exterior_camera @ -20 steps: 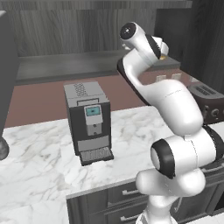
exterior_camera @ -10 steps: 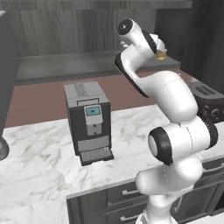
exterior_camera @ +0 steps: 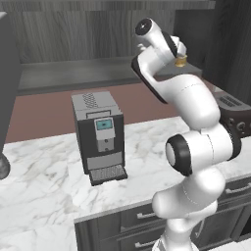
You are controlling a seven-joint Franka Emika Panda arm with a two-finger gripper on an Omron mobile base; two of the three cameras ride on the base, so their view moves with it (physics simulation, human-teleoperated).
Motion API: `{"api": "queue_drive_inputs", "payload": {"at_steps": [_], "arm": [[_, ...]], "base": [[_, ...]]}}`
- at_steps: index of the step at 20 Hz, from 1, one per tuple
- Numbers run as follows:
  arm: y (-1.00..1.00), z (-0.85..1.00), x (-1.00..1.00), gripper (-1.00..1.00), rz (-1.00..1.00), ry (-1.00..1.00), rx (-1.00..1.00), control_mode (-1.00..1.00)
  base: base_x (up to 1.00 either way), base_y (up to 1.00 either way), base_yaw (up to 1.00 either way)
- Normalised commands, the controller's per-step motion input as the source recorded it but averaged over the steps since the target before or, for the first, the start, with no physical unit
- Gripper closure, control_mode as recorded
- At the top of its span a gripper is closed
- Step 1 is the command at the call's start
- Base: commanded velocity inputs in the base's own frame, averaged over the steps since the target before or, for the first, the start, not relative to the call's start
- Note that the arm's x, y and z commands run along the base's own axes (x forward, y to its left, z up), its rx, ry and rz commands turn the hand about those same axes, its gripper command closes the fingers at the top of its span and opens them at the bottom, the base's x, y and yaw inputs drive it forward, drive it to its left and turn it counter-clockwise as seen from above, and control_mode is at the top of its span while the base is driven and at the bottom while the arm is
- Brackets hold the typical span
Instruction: Get the candle and the beer from the cabinet and move them to the dining counter.
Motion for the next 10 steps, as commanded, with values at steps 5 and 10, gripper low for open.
{"api": "queue_drive_inputs", "payload": {"at_steps": [5, 10], "arm": [[-0.25, -0.02, 0.11, -1.00, 0.00, 0.00, 0.03, -1.00], [-0.25, 0.00, 0.12, -1.00, 0.00, 0.00, 0.02, -1.00]], "base": [[0.00, 0.00, 0.00], [0.00, 0.00, 0.00]]}}
